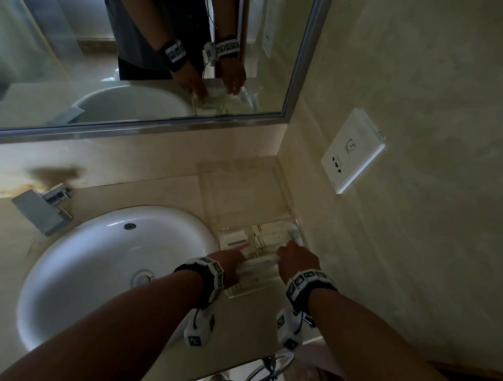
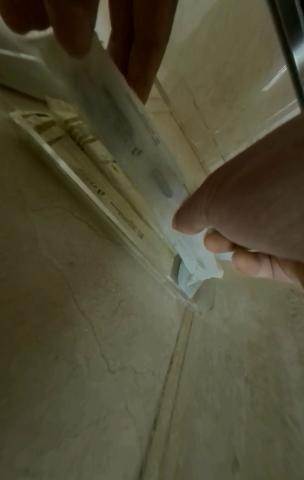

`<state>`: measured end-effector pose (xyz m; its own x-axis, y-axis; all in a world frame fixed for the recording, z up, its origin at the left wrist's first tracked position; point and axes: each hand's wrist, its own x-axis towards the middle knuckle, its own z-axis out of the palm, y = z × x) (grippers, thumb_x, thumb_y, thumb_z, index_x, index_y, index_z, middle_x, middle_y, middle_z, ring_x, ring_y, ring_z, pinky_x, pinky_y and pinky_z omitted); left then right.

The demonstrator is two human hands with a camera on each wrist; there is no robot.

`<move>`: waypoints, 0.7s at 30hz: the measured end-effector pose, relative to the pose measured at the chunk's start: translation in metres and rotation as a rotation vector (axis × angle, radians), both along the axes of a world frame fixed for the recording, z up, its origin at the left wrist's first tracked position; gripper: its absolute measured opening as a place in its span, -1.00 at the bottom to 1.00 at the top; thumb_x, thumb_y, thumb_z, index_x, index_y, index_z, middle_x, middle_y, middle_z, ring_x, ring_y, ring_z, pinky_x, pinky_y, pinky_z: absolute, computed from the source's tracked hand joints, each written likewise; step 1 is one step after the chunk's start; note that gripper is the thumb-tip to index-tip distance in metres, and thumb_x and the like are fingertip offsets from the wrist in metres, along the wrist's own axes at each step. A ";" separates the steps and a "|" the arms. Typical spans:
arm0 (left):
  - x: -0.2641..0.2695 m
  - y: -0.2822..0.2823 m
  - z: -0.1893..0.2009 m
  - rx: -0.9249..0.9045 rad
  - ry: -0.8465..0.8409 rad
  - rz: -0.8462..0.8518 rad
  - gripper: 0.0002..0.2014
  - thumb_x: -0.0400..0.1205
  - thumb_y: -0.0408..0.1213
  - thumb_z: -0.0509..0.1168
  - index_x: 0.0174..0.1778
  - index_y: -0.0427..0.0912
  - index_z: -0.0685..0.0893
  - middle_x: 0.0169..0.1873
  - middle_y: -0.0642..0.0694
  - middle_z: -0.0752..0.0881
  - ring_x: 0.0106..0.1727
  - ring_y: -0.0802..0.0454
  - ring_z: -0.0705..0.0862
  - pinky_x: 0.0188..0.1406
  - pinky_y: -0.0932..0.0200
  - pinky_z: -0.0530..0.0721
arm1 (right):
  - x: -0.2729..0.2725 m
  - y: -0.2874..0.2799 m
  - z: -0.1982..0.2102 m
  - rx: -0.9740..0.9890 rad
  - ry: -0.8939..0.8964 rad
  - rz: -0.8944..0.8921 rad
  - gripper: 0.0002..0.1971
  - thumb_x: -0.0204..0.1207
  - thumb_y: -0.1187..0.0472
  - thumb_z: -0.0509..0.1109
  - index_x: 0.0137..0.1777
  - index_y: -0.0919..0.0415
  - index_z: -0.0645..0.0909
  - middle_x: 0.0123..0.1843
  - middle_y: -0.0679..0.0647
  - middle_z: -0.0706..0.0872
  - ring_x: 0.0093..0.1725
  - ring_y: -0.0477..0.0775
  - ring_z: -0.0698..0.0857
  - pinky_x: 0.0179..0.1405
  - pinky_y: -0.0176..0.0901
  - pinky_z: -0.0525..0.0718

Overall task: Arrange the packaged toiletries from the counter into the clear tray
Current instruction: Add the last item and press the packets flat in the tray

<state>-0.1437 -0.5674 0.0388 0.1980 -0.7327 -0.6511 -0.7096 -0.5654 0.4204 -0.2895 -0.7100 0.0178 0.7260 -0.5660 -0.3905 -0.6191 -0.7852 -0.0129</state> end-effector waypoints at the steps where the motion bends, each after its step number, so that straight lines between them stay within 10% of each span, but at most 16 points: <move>1: 0.000 0.001 -0.002 0.003 0.010 0.024 -0.27 0.60 -0.29 0.30 0.66 0.19 0.20 0.53 0.01 0.48 0.18 -0.05 0.71 0.06 0.09 0.75 | 0.001 0.000 -0.001 0.021 -0.017 -0.005 -0.77 0.63 0.21 0.24 0.20 0.11 0.65 0.27 0.11 0.61 0.16 0.15 0.70 0.02 0.02 0.71; 11: 0.006 -0.006 -0.005 0.104 -0.012 0.023 -0.39 0.65 -0.27 0.29 0.63 0.04 0.31 0.53 -0.07 0.46 0.42 -0.08 0.57 0.34 0.09 0.56 | -0.001 0.000 -0.013 0.297 0.062 -0.002 -0.44 0.62 0.08 0.27 0.63 0.00 0.33 0.67 0.03 0.34 0.67 0.09 0.27 0.62 -0.02 0.30; 17: 0.005 -0.010 -0.011 0.123 -0.013 -0.026 -0.45 0.64 -0.19 0.31 0.58 0.04 0.41 0.65 -0.03 0.25 0.53 -0.08 0.44 0.49 0.07 0.46 | -0.002 0.003 -0.016 0.186 -0.056 -0.083 -0.54 0.52 0.16 0.29 0.44 0.03 0.42 0.51 0.08 0.34 0.39 0.16 0.54 0.23 -0.02 0.63; 21: 0.007 -0.011 -0.011 0.132 0.006 0.004 -0.27 0.61 -0.14 0.32 0.68 0.19 0.14 0.54 -0.01 0.45 0.39 -0.08 0.59 0.36 0.05 0.60 | -0.005 0.004 -0.018 0.041 -0.044 -0.080 -0.67 0.44 0.05 0.30 0.21 0.03 0.52 0.34 0.09 0.46 0.30 0.18 0.53 0.22 0.10 0.60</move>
<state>-0.1367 -0.5780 0.0280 0.1963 -0.6402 -0.7427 -0.7052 -0.6185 0.3467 -0.2948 -0.7058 0.0002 0.6961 -0.6072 -0.3831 -0.6781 -0.7314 -0.0728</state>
